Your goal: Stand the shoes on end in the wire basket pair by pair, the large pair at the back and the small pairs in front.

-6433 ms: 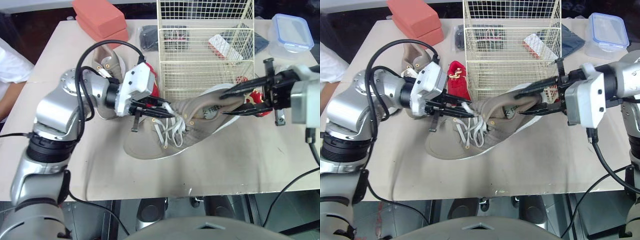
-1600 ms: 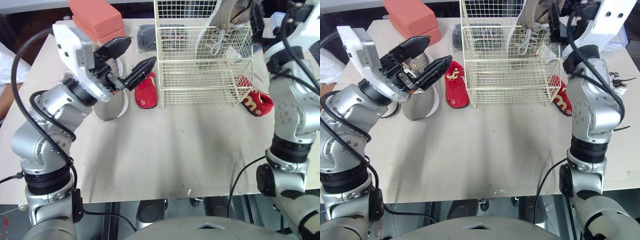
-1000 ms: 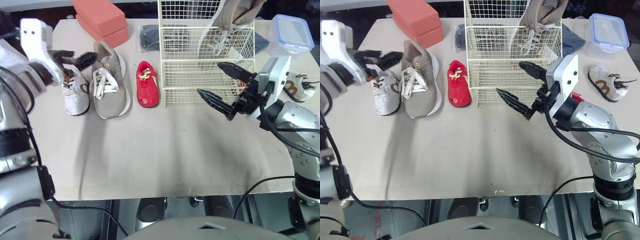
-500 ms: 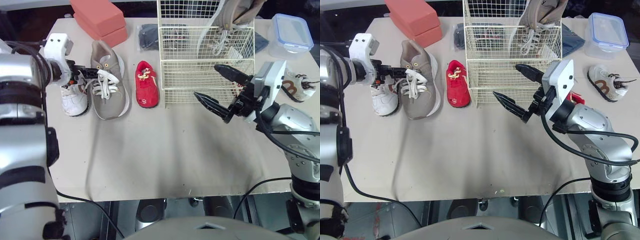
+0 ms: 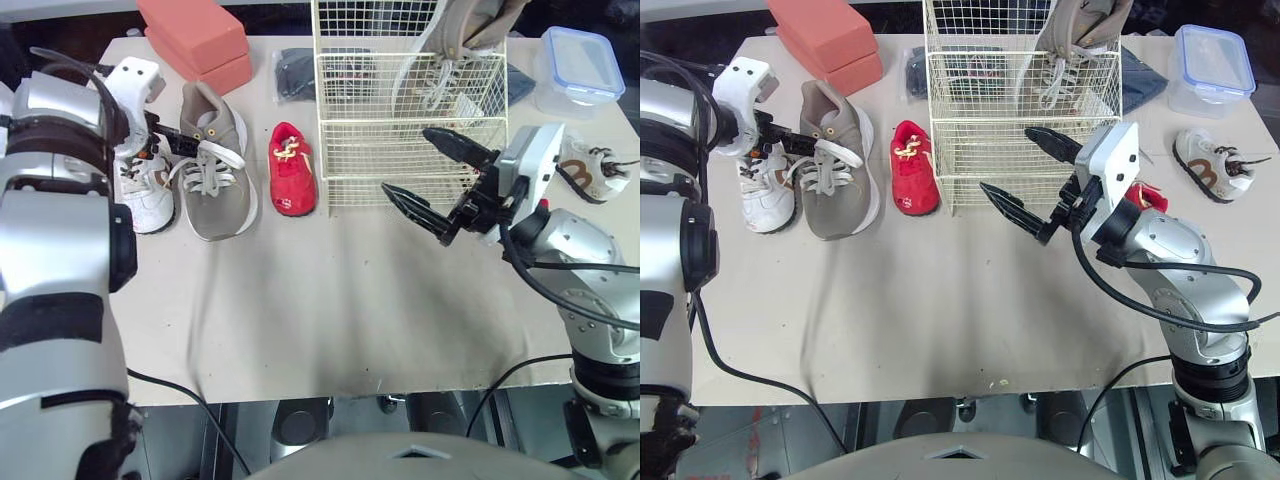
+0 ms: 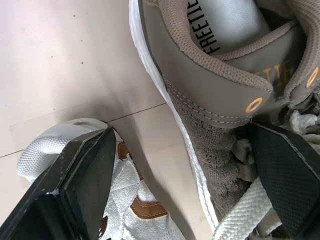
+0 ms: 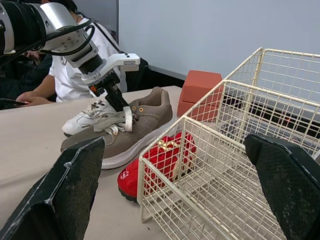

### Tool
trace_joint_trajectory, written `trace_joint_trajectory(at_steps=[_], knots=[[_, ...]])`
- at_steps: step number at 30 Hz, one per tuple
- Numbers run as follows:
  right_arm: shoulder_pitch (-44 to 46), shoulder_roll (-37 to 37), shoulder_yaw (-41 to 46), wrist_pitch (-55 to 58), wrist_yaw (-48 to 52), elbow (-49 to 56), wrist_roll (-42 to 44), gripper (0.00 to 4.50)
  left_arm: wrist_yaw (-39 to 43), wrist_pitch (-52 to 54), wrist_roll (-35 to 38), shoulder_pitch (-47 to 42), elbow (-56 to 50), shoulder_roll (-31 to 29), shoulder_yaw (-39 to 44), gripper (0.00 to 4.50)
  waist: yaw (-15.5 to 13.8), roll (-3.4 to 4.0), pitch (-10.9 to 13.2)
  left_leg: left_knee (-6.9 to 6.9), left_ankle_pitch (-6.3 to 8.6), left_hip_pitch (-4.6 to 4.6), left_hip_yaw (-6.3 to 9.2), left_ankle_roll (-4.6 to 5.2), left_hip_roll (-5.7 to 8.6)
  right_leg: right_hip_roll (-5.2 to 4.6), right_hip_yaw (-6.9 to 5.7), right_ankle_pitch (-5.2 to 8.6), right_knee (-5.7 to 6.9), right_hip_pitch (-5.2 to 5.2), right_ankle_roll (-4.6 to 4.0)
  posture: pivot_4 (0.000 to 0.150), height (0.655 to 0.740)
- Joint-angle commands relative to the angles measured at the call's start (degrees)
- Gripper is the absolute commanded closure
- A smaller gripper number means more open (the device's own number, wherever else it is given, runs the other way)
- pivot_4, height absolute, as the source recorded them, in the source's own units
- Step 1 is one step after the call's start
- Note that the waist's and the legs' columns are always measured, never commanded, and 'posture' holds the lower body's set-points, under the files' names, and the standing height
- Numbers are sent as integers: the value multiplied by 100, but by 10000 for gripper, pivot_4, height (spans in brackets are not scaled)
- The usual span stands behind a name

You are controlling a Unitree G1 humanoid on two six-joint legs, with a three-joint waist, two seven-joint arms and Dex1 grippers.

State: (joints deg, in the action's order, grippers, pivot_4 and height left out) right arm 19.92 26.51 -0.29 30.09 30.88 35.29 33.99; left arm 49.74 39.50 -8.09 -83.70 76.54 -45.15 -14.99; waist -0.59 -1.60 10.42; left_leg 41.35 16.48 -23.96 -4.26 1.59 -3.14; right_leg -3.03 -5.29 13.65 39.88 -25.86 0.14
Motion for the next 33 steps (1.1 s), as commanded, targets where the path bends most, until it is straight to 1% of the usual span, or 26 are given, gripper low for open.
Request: trace_joint_trajectory(at_steps=[1,3,6,7,8,10,11,12,13,14,15,20,26,30,33], knots=[[88,-71,-2,-192,-23,137,-61,691,-62,199,-207,-94,155,106,122,0,-4,0,0,0,0,0,0,0,0,0,-1,0,1,0,0,1500,6860],[95,-94,-7,-199,-27,140,-92,691,-96,273,-239,-88,173,153,214,0,-9,0,0,2,0,0,0,0,0,-1,-1,0,2,0,1,1500,6860],[97,-106,-8,-205,-13,156,-127,0,-186,320,-290,-9,185,208,325,8292,-10,0,0,4,0,0,0,0,1,-3,-2,0,3,1,1,1500,6860],[95,-103,-4,-201,-6,165,-119,0,-155,366,-349,2,190,227,310,11712,-9,-1,0,4,0,0,0,0,1,-3,-2,0,3,1,1,1500,6860],[88,-94,6,-186,13,180,-87,0,-142,392,-374,10,190,243,330,17920,-7,-1,-1,5,0,0,0,0,1,-4,-1,0,4,1,0,1500,6860],[76,-71,23,-144,40,200,-34,0,-111,415,-406,16,186,265,349,25421,-4,-1,-1,5,-1,2,0,-1,1,-3,-1,-1,7,1,-1,1500,6860],[64,-47,35,-118,66,211,-1,0,-102,420,-415,17,183,271,360,32549,2,-1,-1,5,-1,3,0,-1,1,-3,-1,-1,10,1,-1,1500,6860],[44,-15,48,-95,105,222,38,0,-91,431,-430,14,182,274,375,35635,16,-1,-1,5,-1,4,-1,-1,1,-2,0,-1,10,1,0,1500,6860],[16,38,59,-81,167,232,70,0,-85,436,-448,13,181,273,394,40071,20,-1,-1,5,-1,6,-1,-1,1,-2,1,-1,12,1,-1,1500,6860],[-9,102,61,-68,223,234,81,0,-82,441,-462,13,180,270,415,43381,22,-1,-1,5,-1,6,-1,-2,0,-1,1,-1,12,1,-1,1500,6860],[-34,169,61,-60,280,231,79,0,-76,446,-474,13,180,264,432,44858,22,-1,-1,5,-1,6,-2,-1,0,-2,1,-1,12,1,-1,1500,6860],[-93,405,77,-108,530,161,74,0,-1,477,-479,-5,175,214,539,44860,26,-1,-1,6,-1,6,-5,-1,1,-2,4,-2,10,1,-2,1500,6860],[7,415,93,-197,698,41,70,0,-62,454,-433,-45,149,104,730,44861,36,-1,-1,6,-1,6,-5,-1,1,-3,3,-9,10,1,-14,1500,6860],[46,378,108,-242,755,-36,73,0,-210,210,-406,-216,83,0,894,44861,57,-4,1,6,-1,3,-2,-1,0,-3,1,-10,9,1,-15,1500,6860],[93,350,141,-259,774,-86,123,0,-55,217,-395,-484,39,-103,954,44861,75,-16,8,7,-1,1,0,-2,0,-3,-2,-10,10,0,-16,1500,6860]])
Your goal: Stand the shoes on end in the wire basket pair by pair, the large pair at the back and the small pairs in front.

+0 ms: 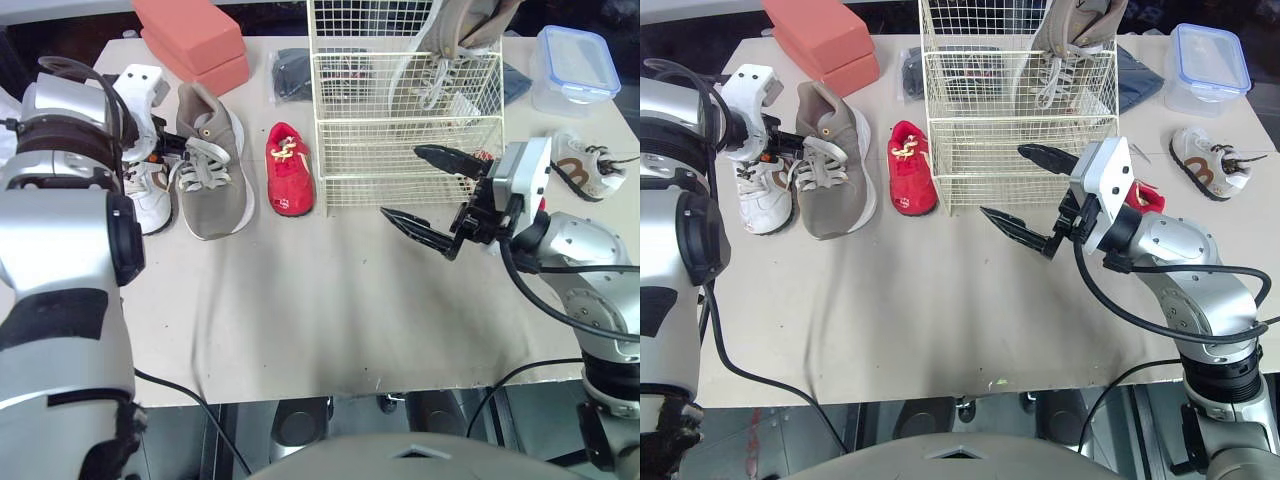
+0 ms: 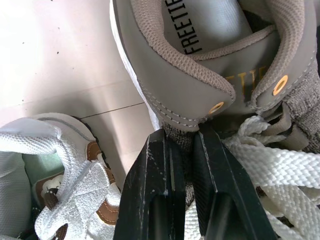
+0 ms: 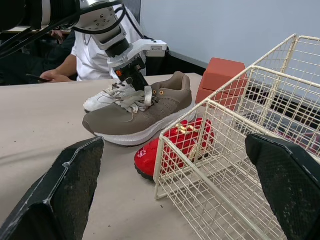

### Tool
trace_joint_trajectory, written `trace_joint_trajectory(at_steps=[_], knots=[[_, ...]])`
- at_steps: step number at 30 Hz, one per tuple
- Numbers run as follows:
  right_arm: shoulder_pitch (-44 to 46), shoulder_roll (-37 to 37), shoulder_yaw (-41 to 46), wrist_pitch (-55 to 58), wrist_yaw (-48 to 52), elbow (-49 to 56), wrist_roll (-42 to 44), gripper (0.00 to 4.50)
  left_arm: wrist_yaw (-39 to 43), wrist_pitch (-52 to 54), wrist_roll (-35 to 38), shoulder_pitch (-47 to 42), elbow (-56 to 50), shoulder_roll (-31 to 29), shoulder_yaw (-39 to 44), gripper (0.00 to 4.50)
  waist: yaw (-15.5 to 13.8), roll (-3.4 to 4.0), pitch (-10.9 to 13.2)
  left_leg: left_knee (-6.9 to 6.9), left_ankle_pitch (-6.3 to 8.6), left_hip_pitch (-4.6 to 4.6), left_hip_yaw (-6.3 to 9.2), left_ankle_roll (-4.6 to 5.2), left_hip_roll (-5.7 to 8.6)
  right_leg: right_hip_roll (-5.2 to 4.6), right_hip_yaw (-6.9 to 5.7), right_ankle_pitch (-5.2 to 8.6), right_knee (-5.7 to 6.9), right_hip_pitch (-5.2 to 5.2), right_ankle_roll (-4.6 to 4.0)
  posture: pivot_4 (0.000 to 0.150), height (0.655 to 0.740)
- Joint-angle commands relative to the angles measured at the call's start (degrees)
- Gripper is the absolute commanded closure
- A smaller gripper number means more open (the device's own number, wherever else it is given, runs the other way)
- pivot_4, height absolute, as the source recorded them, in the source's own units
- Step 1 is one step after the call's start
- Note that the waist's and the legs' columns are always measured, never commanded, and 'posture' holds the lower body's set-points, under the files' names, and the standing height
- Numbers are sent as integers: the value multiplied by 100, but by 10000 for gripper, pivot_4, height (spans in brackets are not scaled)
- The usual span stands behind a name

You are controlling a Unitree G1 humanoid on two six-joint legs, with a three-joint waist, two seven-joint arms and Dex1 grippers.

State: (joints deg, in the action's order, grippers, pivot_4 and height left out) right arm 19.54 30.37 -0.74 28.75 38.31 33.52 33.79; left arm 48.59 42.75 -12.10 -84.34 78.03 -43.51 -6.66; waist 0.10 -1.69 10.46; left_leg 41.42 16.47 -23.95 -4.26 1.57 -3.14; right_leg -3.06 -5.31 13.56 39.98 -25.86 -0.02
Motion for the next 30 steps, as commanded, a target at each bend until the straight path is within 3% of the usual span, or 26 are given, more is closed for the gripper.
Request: trace_joint_trajectory(at_steps=[1,9,16,24,30], knots=[[167,-63,203,-133,29,63,180,0,46,-122,40,-552,-134,-347,176,44861,14,-18,10,0,0,-2,2,0,0,0,-2,0,0,-1,0,1500,6860],[387,-128,285,-148,61,-83,303,0,382,-44,8,-1132,-225,-743,210,44861,53,-42,23,20,-1,-76,7,-1,-1,-5,-12,-2,3,-62,-1,1500,6860],[498,-204,296,-211,3,-164,266,0,195,-87,409,-1334,-450,-792,673,44861,50,-44,24,48,0,-97,12,0,-1,-8,-17,-2,21,-75,-1,1500,6860],[566,-249,388,-344,-156,-188,172,0,-419,-1084,1643,-1377,-1265,-467,2007,44861,30,-63,35,94,1,-98,16,2,-3,-19,-8,-1,75,-80,-1,1500,6860],[689,-316,609,-653,-418,-319,-26,0,-860,-1830,2597,-1145,-2532,199,2814,44861,41,-62,35,96,1,-98,9,1,-2,-23,-7,-2,79,-81,-2,1500,6860]])
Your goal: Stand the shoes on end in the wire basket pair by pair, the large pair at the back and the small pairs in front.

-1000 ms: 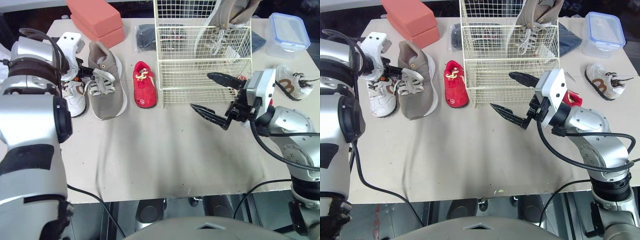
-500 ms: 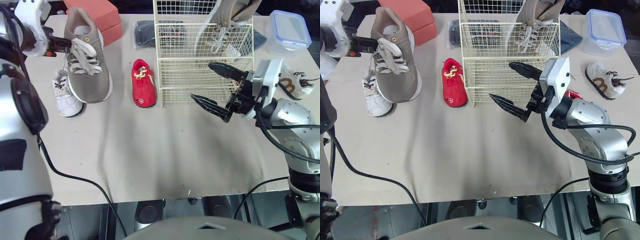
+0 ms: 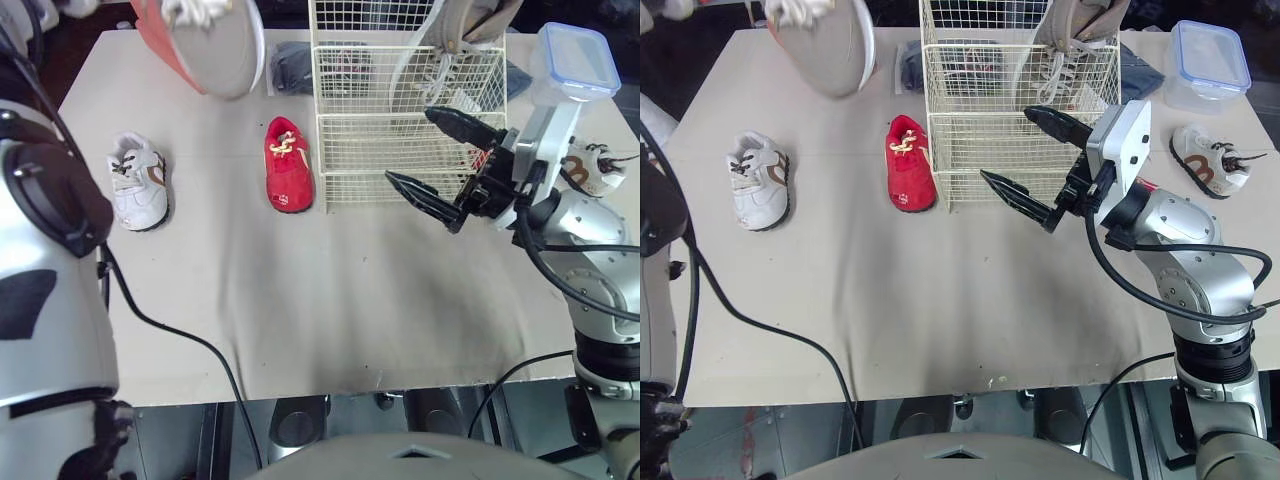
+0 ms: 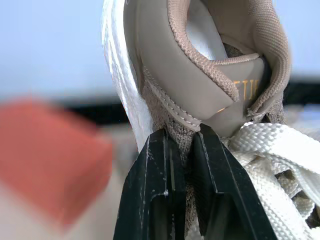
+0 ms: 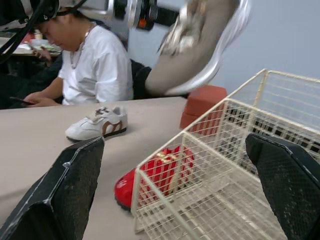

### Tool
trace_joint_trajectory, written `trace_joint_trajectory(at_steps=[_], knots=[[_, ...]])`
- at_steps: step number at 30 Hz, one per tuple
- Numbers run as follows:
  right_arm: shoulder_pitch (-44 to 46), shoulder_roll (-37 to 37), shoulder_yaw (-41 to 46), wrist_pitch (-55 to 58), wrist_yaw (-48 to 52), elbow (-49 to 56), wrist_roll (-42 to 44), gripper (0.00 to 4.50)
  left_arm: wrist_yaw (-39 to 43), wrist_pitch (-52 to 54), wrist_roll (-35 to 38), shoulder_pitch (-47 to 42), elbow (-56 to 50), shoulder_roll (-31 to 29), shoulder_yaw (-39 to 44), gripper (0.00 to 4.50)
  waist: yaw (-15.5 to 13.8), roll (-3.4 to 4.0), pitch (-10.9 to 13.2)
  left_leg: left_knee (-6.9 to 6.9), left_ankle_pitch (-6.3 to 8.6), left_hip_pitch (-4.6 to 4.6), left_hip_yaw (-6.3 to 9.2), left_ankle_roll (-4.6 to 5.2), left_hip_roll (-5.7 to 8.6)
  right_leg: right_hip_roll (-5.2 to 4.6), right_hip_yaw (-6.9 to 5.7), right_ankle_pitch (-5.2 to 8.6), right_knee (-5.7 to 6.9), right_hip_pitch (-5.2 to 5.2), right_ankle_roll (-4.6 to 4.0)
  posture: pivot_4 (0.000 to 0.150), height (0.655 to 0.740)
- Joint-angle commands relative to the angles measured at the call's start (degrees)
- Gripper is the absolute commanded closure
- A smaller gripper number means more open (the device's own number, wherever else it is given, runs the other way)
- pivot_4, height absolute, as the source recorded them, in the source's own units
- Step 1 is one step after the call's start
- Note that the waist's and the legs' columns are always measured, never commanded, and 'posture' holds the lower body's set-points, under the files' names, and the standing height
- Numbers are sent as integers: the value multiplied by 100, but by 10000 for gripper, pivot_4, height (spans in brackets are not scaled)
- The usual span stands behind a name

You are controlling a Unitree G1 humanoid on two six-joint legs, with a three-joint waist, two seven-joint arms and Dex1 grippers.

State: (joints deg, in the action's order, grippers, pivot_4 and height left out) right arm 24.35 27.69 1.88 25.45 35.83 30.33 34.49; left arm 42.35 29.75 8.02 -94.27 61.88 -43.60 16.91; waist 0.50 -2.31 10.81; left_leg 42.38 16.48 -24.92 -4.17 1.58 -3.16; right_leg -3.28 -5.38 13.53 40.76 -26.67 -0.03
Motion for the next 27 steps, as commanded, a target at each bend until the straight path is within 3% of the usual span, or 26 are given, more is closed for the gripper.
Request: trace_joint_trajectory(at_steps=[1,9,13,27], knots=[[233,-69,381,-388,-212,-35,-142,0,-314,-634,721,-81,-1136,339,561,44861,-1,0,0,0,0,0,0,0,0,-2,0,0,0,0,0,1500,6860],[439,-496,858,-1020,-858,-465,-431,0,-1387,-1633,1233,729,-2933,1769,710,44861,-7,0,0,5,-1,8,-9,-1,7,-30,3,-1,13,1,-1,1500,6860],[294,-554,978,-1128,-1049,-401,-495,0,-2138,-2608,905,1056,-3263,2408,438,44861,11,2,-1,1,-1,10,-13,-1,7,-24,6,-2,15,-1,-2,1500,6860],[59,-625,948,-1134,-1361,-137,-526,0,-3227,-4708,-322,2211,-3133,3263,-664,44861,-40,2,-1,-1,-1,9,-11,0,9,-1,5,-2,10,1,-2,1500,6860]])
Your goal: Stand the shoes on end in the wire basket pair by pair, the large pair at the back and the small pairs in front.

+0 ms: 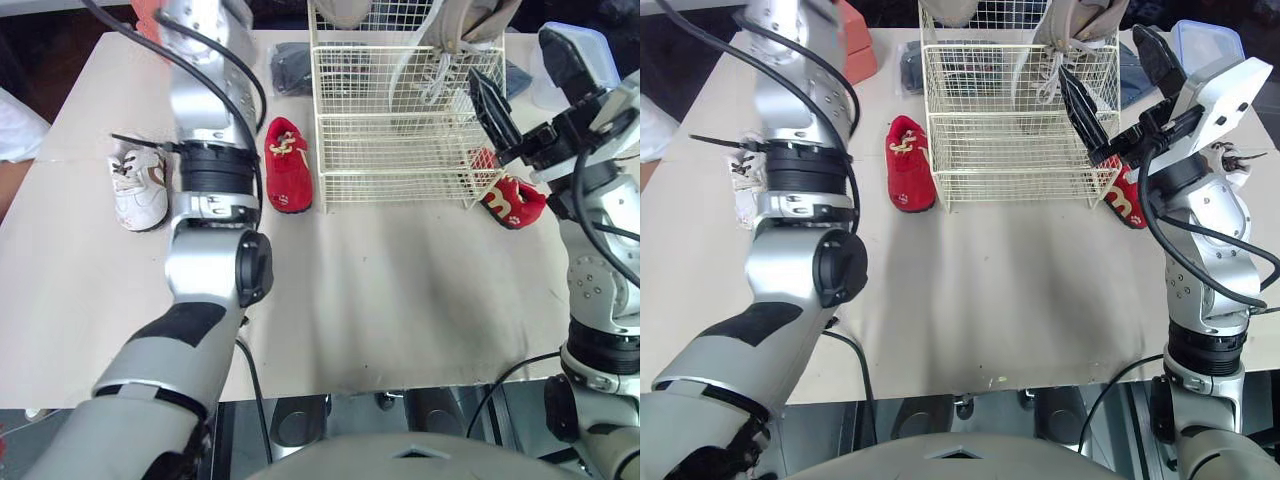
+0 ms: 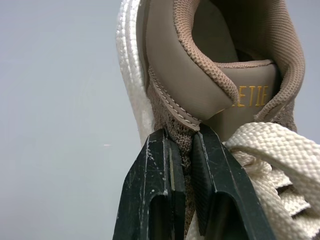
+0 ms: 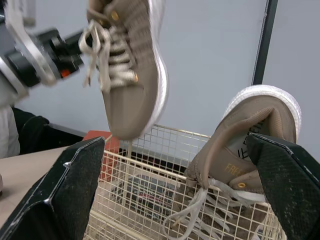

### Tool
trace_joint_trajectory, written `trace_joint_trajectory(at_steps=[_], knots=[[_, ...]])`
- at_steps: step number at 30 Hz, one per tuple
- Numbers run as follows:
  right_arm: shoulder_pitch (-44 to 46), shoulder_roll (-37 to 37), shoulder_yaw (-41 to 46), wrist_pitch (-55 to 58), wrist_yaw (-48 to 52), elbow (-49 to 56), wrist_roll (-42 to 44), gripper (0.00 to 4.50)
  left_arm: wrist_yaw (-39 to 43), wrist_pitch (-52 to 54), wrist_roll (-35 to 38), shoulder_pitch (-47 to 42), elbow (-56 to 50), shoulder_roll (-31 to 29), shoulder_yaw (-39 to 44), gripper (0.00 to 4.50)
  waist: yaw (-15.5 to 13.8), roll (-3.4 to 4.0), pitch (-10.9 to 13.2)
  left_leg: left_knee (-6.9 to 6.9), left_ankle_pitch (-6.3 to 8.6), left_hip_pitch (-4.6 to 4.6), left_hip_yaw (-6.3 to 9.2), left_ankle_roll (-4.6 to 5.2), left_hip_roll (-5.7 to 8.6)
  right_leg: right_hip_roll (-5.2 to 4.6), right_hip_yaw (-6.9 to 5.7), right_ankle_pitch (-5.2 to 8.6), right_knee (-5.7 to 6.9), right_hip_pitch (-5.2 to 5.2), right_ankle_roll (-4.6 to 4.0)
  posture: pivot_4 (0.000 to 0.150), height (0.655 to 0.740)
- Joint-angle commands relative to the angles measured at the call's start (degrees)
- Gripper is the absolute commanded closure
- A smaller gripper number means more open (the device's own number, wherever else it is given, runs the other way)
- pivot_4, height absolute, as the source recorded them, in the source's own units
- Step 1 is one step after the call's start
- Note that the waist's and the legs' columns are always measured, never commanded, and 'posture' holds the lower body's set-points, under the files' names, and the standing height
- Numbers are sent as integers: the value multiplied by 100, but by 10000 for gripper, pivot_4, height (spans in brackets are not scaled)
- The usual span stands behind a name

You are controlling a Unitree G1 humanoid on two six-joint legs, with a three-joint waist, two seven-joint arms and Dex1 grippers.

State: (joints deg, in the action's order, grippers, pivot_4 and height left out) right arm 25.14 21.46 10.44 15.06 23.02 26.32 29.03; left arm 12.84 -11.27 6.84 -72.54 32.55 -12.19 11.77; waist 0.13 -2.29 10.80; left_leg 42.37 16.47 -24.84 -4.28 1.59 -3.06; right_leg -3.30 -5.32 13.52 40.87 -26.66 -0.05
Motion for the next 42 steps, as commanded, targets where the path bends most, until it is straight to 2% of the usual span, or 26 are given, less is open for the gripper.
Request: trace_joint_trajectory(at_steps=[1,9,14,22,29,30,31,32,37,38,42], knots=[[-22,-4,90,-90,-93,271,22,0,-388,-757,-298,130,-148,175,-203,44861,-7,0,0,0,0,1,-1,0,0,0,0,0,0,0,0,1500,6860],[-90,-13,49,-51,-149,300,62,0,-883,-1617,-649,528,543,450,-423,44861,-77,2,-3,0,0,5,0,1,0,4,-1,0,1,4,0,1500,6860],[-156,-26,34,-14,-180,348,69,0,-766,-1743,-736,621,885,460,-587,44861,-85,2,-4,1,1,6,-1,1,0,7,-2,0,1,5,0,1500,6860],[-276,-29,49,15,-206,425,70,0,-479,-1121,-747,1006,1116,521,-843,44861,-89,6,-9,0,0,5,1,1,-1,11,-2,0,0,4,0,1500,6860],[-376,-5,55,28,-186,470,75,0,-149,-318,-536,1549,502,638,-904,44861,-91,50,-54,3,1,12,3,2,-2,10,0,0,0,13,0,1500,6860],[-389,1,62,29,-177,466,81,0,-133,-240,-515,1603,393,644,-908,34469,-91,56,-62,3,1,14,4,2,-1,11,0,0,1,14,0,1500,6860],[-399,8,68,30,-167,462,85,0,-104,-160,-490,1653,288,649,-911,31854,-91,64,-69,3,1,15,4,2,-1,13,-1,0,1,16,0,1500,6860],[-408,15,72,31,-158,456,87,0,-72,-75,-463,1702,181,654,-909,27298,-92,70,-74,3,1,17,4,2,-1,13,-1,1,1,18,0,1500,6860],[-464,102,153,22,-88,407,103,0,48,345,-331,1994,-532,624,-896,1686,-94,74,-77,6,3,48,12,5,-2,14,-4,1,-1,51,1,1500,6860],[-486,147,197,26,-66,388,109,0,64,468,-305,2085,-751,593,-885,359,-94,74,-77,5,4,56,14,6,-2,14,-5,1,-2,61,1,1500,6860],[-647,464,493,77,62,259,140,0,216,1119,-126,2507,-1798,425,-874,359,-92,74,-76,3,5,73,12,9,-3,14,0,2,-5,78,1,1500,6860]])
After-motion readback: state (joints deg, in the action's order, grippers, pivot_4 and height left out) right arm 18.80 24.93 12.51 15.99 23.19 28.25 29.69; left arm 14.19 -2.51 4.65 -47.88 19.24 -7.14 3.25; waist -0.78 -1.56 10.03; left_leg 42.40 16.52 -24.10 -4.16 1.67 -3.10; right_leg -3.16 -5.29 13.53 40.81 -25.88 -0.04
